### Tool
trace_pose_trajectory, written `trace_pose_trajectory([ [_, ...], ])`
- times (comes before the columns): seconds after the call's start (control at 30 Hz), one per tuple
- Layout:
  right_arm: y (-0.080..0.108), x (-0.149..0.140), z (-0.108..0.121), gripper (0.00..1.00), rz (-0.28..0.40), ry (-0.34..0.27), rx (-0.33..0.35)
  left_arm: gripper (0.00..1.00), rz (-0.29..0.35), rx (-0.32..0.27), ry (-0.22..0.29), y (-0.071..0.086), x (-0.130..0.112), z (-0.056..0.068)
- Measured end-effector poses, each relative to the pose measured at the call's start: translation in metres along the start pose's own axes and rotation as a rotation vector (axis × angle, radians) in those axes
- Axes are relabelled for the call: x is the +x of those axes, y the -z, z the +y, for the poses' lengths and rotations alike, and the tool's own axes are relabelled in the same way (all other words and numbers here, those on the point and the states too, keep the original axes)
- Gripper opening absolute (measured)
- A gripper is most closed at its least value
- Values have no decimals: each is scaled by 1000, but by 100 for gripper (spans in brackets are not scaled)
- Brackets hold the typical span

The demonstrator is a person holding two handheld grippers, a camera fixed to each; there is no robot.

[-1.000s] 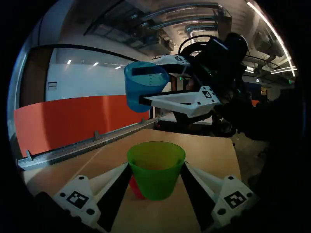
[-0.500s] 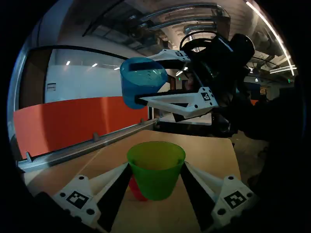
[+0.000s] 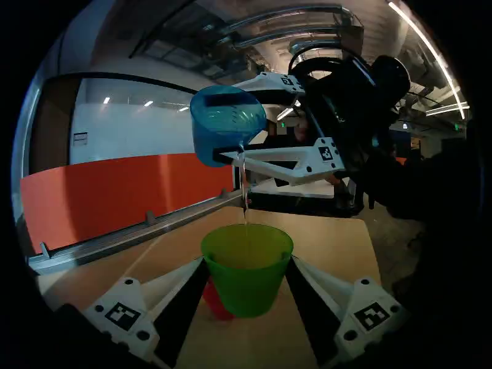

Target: Pour water

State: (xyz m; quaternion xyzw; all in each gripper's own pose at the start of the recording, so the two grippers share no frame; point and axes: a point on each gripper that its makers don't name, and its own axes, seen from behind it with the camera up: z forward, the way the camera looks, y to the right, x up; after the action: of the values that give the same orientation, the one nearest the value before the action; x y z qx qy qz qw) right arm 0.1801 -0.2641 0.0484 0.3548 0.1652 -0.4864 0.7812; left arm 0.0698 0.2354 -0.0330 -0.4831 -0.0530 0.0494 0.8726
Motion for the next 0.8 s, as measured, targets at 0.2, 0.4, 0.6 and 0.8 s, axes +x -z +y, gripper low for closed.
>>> trace_pose_trajectory([
  [0.2,1,-2,3,88,-5,31,-11,84,1,-3,2,-2,1,0],
  [0.4,0,-2,3,88,-8,47,-9,84,-8,-5,-4,-2,-1,1],
  [0.6,-2,-4,3,88,-11,72,-14,84,-8,-5,-4,-3,0,1],
  [0.8,-3,-6,5,88,-15,101,-21,84,-5,-4,1,-2,0,0],
])
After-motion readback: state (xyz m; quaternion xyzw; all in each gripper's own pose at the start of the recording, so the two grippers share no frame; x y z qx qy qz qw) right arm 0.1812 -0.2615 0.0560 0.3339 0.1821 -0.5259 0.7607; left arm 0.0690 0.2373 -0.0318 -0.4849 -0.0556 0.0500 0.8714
